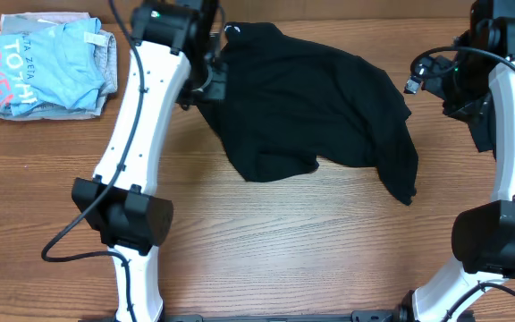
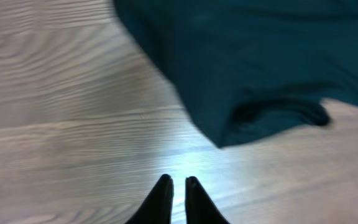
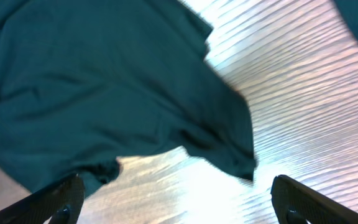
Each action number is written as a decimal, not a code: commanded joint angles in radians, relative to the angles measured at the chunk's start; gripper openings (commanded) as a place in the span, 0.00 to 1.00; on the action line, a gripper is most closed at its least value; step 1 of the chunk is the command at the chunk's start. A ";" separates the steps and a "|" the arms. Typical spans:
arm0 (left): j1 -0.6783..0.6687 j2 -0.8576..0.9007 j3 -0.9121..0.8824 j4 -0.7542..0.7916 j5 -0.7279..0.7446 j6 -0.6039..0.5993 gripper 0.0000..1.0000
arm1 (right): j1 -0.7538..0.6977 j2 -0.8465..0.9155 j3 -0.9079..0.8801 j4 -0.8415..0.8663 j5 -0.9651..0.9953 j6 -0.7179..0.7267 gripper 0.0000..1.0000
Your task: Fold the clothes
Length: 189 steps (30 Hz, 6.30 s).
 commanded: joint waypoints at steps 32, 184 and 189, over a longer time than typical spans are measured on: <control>-0.157 -0.019 -0.748 0.614 0.235 0.233 1.00 | -0.026 -0.045 -0.031 0.040 0.039 0.016 1.00; -0.145 -0.699 -0.561 0.562 -0.420 0.002 0.04 | -0.132 -0.536 -0.623 0.708 -0.315 0.164 0.04; -0.066 -0.542 -0.559 0.887 -0.419 0.094 0.04 | -0.026 -0.472 -0.612 1.046 -0.370 0.240 0.04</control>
